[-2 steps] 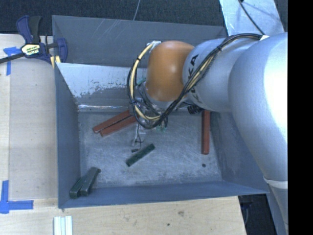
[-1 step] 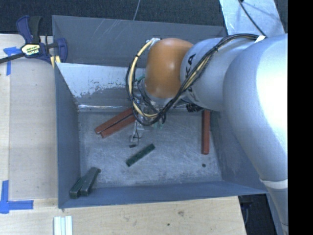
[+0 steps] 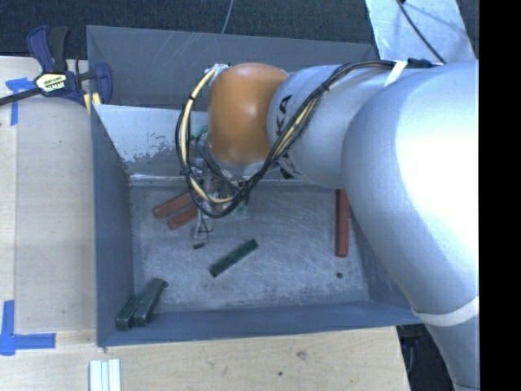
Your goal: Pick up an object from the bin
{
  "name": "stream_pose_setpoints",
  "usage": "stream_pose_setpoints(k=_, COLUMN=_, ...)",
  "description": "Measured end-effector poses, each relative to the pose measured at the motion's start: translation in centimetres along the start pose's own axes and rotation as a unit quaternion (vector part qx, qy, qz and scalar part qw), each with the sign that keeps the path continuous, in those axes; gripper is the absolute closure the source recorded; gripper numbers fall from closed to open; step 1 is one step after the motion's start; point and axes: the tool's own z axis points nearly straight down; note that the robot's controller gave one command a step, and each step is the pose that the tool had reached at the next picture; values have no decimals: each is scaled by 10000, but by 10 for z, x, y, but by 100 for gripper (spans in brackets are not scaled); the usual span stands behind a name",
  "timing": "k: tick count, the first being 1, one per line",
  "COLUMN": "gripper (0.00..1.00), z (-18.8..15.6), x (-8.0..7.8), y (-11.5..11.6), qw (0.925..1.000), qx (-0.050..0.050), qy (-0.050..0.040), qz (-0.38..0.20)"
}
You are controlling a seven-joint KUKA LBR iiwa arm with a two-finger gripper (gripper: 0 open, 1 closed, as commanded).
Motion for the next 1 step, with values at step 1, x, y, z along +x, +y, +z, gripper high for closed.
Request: stream_pose_setpoints(k=1, gripper=100, z=2, x=15, y=-19, qw=9788, qx=-11, qy=17, qz=-2050)
